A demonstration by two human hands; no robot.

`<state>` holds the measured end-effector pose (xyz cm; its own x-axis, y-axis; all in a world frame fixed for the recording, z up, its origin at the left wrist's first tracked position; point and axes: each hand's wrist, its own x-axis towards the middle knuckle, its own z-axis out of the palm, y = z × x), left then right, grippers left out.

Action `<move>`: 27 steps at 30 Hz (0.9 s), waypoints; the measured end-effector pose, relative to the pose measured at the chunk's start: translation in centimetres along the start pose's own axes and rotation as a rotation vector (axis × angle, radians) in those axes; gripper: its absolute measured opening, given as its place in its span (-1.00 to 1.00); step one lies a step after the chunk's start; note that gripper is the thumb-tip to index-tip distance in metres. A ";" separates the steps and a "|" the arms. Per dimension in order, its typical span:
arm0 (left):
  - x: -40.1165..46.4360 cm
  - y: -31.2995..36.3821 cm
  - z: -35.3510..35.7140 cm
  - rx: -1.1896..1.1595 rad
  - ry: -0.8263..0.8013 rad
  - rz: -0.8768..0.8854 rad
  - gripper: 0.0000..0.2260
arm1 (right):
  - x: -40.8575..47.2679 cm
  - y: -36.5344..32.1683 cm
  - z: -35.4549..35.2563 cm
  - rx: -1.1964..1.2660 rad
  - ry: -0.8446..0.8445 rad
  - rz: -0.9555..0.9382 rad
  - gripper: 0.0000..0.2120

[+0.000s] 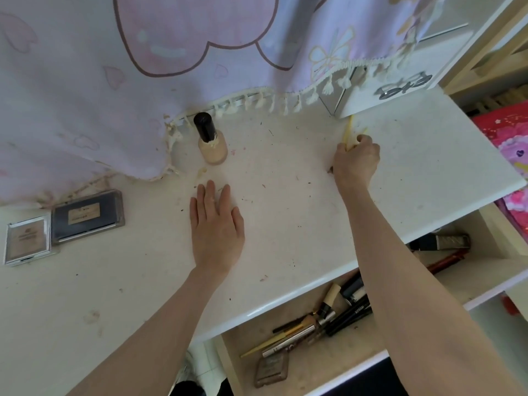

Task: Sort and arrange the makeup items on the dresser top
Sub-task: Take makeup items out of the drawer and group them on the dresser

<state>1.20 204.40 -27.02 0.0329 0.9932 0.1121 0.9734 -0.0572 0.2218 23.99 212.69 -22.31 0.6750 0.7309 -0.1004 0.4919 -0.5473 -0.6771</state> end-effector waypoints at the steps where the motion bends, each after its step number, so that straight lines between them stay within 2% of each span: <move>1: 0.0 0.0 0.0 0.002 0.001 -0.002 -0.55 | 0.0 0.0 0.3 -0.009 -0.004 -0.038 -0.63; 8: -0.1 0.1 -0.2 0.012 0.013 -0.008 -0.55 | -1.3 1.8 2.1 -0.158 -0.027 -0.380 -0.68; 11: -0.1 0.1 -0.1 0.012 0.011 -0.012 -0.55 | -1.5 2.6 2.5 -0.181 0.001 -0.464 -0.73; 18: -0.1 0.1 -0.1 0.017 0.007 -0.014 -0.55 | -0.7 1.2 2.5 -0.252 0.019 -0.233 -0.70; 27: 0.1 0.1 -0.2 0.034 -0.020 -0.015 -0.56 | 0.3 1.3 2.6 -0.140 -0.126 -0.328 -0.59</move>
<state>1.30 204.43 -26.79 0.0223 0.9957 0.0899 0.9810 -0.0392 0.1901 23.41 213.26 -25.13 0.4006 0.9162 0.0102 0.7469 -0.3201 -0.5829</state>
